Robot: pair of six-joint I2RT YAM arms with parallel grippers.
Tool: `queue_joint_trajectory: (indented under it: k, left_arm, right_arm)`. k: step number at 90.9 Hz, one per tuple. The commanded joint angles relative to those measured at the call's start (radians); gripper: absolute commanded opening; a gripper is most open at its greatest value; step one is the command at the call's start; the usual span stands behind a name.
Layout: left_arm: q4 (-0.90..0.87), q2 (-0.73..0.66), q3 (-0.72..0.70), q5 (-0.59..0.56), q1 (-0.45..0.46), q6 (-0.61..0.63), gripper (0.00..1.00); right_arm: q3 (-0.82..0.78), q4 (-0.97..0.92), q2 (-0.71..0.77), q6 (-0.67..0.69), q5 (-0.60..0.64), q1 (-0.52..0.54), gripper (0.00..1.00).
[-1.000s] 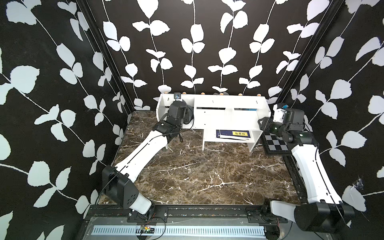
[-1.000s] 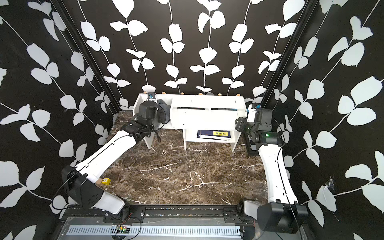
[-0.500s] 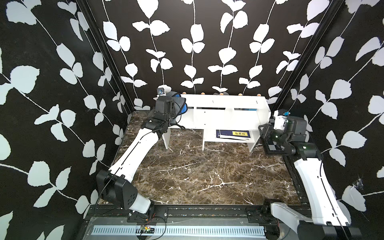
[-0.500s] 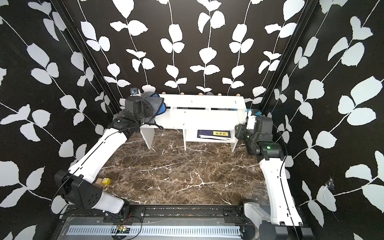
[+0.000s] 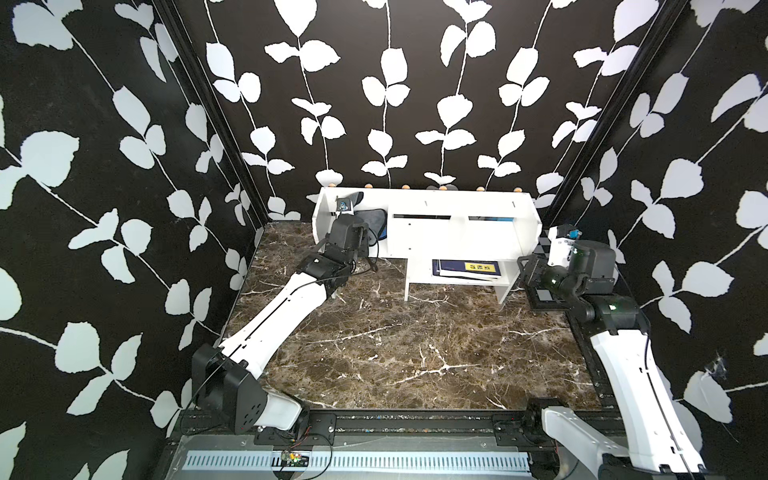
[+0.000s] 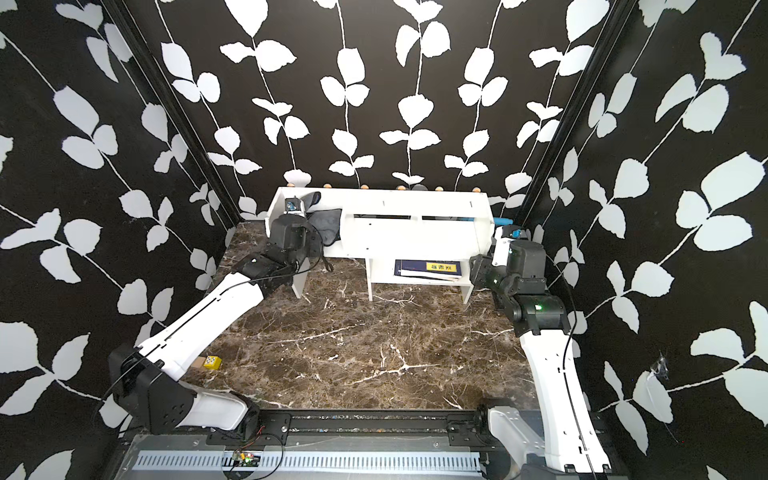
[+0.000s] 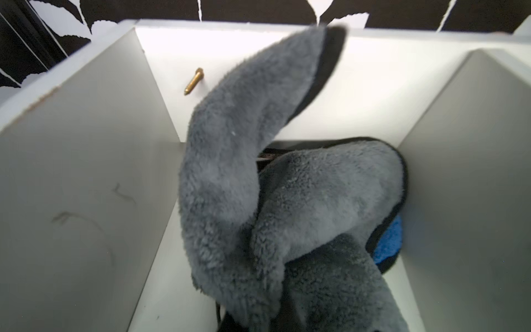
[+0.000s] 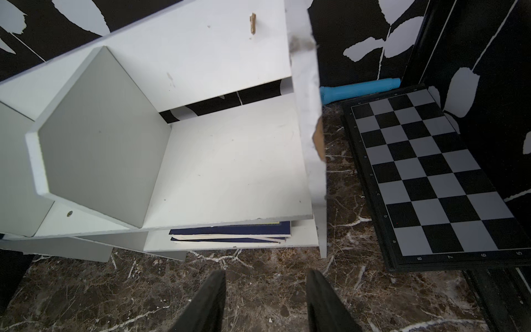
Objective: Wipe the bookshelf clean with a cloth
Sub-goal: Wipe the dust from the shelf, then place the cleaning item at the center of the board.
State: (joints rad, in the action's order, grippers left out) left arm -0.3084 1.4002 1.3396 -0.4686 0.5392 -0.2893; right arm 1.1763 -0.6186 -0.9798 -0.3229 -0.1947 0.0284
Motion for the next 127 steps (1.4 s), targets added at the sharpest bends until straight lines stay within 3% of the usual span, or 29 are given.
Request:
queue_joint_trajectory:
  k: [1, 27, 53, 69, 76, 83, 91, 99, 107, 127]
  left_arm:
    - [-0.007, -0.079, 0.006, -0.017, -0.003, 0.013, 0.00]
    - [-0.048, -0.239, 0.104, 0.064, -0.004, 0.056, 0.00]
    - [-0.097, -0.497, -0.018, 0.283, -0.004, 0.060, 0.00]
    - [-0.156, -0.540, -0.009, 0.334, -0.004, 0.082, 0.00]
    - [-0.168, -0.546, -0.019, 0.422, -0.004, 0.099, 0.00]
    - [-0.184, -0.561, -0.087, 0.522, -0.004, 0.076, 0.00]
    - [-0.138, -0.609, -0.278, 0.610, 0.001, -0.002, 0.00]
    - [-0.055, -0.669, -0.513, 0.561, 0.012, -0.085, 0.00]
    - [-0.003, -0.677, -0.648, 0.463, 0.013, -0.129, 0.00]
    - [0.150, -0.527, -0.681, 0.378, 0.013, -0.199, 0.00]
  right_arm:
    - [0.005, -0.001, 0.020, -0.010, -0.008, 0.009, 0.47]
    - [0.019, -0.021, 0.051, -0.002, -0.024, 0.025, 0.48]
    - [0.041, -0.042, 0.081, 0.005, -0.010, 0.074, 0.51]
    - [0.042, -0.036, 0.077, -0.001, 0.009, 0.113, 0.51]
    - [0.037, -0.043, 0.080, 0.001, 0.026, 0.136, 0.51]
    - [0.023, -0.051, 0.093, 0.009, 0.054, 0.148, 0.52]
    - [-0.016, -0.055, 0.112, 0.015, 0.071, 0.151, 0.52]
    - [-0.083, -0.045, 0.128, 0.009, 0.071, 0.156, 0.52]
    - [-0.171, -0.011, 0.144, -0.018, 0.074, 0.161, 0.52]
    - [-0.366, 0.098, 0.133, -0.108, 0.117, 0.177, 0.60]
